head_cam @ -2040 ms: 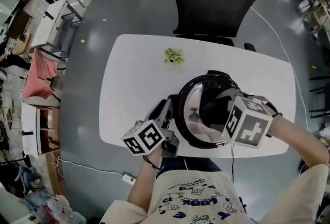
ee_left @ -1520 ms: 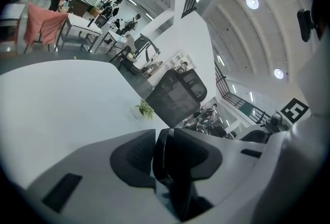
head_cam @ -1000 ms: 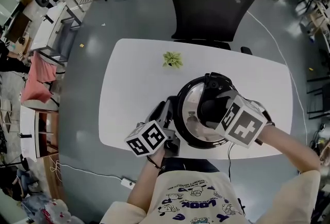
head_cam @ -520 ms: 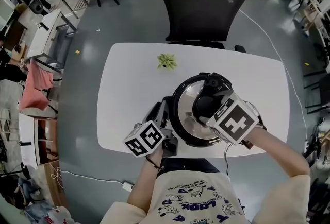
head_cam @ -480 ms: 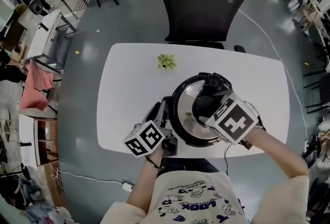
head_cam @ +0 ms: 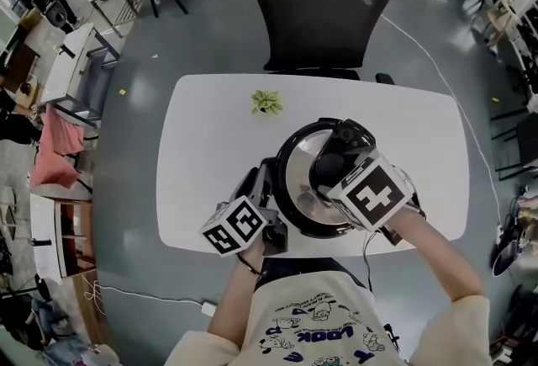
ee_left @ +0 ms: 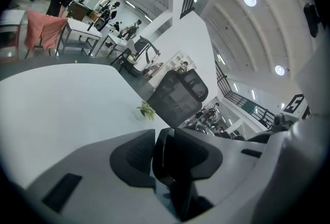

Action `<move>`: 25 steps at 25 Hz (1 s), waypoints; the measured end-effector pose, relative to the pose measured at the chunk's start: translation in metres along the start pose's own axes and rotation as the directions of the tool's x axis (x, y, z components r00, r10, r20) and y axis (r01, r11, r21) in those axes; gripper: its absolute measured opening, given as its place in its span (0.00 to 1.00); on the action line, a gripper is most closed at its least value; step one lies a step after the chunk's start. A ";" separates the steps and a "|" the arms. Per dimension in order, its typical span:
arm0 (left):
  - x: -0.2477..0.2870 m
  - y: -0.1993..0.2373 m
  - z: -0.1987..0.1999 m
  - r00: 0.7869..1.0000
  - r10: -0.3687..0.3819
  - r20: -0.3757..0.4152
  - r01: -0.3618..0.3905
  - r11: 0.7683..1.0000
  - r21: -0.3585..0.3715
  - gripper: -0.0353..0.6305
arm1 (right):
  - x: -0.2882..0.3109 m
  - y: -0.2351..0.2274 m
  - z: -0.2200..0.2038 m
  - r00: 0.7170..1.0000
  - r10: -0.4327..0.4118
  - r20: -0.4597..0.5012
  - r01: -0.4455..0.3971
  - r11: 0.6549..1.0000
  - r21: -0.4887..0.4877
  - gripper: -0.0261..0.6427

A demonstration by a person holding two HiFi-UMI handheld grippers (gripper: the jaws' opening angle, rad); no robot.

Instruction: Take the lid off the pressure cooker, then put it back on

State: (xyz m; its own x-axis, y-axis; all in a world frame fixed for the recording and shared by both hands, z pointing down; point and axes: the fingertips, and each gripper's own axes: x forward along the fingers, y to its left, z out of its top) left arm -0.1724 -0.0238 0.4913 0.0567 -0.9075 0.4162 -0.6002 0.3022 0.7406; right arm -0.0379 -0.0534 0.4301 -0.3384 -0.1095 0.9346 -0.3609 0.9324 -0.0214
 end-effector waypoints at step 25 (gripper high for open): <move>0.000 -0.002 0.002 1.000 0.017 0.006 -0.017 0.999 0.029 0.26 | 0.000 0.003 0.002 0.998 0.067 0.006 -0.067 0.995 -0.069 0.48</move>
State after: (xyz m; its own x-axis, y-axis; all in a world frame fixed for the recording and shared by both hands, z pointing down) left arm -0.1725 -0.0255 0.4886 0.0414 -0.9040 0.4254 -0.6236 0.3093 0.7179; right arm -0.0408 -0.0509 0.4297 -0.3672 -0.0484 0.9289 -0.2767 0.9591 -0.0594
